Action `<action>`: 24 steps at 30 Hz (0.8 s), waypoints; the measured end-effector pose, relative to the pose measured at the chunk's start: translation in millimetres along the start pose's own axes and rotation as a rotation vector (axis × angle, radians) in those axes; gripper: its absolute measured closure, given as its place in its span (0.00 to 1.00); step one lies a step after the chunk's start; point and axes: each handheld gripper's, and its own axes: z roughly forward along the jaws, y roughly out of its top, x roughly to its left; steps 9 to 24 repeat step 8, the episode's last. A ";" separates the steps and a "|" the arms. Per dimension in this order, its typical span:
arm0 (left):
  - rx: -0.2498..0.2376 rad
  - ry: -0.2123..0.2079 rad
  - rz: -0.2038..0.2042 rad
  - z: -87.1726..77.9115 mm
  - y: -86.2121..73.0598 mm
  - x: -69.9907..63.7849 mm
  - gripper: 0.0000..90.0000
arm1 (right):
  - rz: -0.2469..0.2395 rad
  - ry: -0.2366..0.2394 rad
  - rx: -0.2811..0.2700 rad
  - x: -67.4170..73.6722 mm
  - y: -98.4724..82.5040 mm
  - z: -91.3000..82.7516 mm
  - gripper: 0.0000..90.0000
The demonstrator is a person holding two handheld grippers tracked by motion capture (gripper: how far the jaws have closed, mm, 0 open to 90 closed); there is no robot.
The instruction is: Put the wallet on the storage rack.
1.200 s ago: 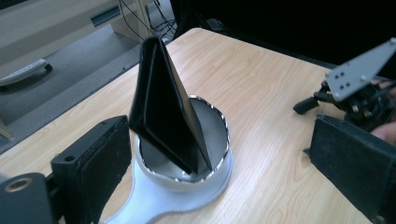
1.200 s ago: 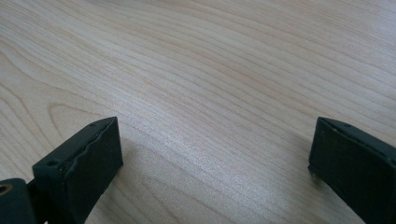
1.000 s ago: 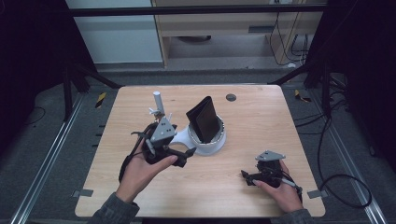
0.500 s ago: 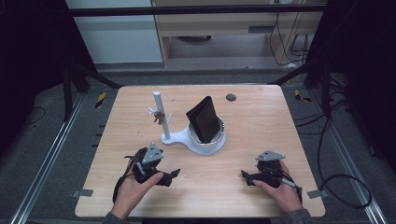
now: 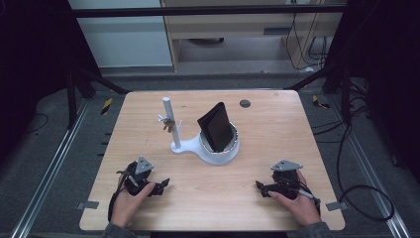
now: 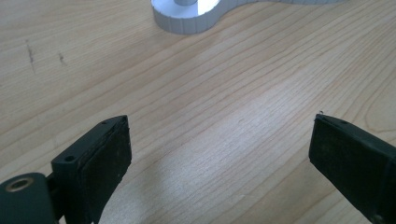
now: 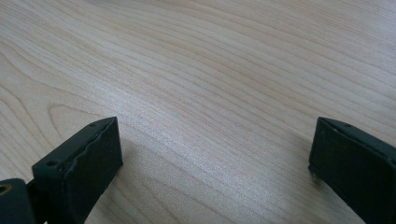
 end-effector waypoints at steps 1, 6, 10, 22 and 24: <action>0.000 0.000 0.000 0.0 0.0 0.0 0.06 | 0.000 0.000 0.000 0.0 0.0 0.0 0.03; 0.031 0.005 -0.030 7.7 -5.3 4.5 0.06 | 0.001 -0.001 0.000 0.1 0.0 0.0 0.03; 0.046 0.010 -0.044 10.7 -6.7 5.2 0.06 | 0.001 -0.001 0.000 0.1 0.0 0.0 0.03; 0.046 0.010 -0.044 10.7 -6.7 5.2 0.06 | 0.001 -0.001 0.000 0.1 0.0 0.0 0.03; 0.046 0.010 -0.044 10.7 -6.7 5.2 0.06 | 0.001 -0.001 0.000 0.1 0.0 0.0 0.03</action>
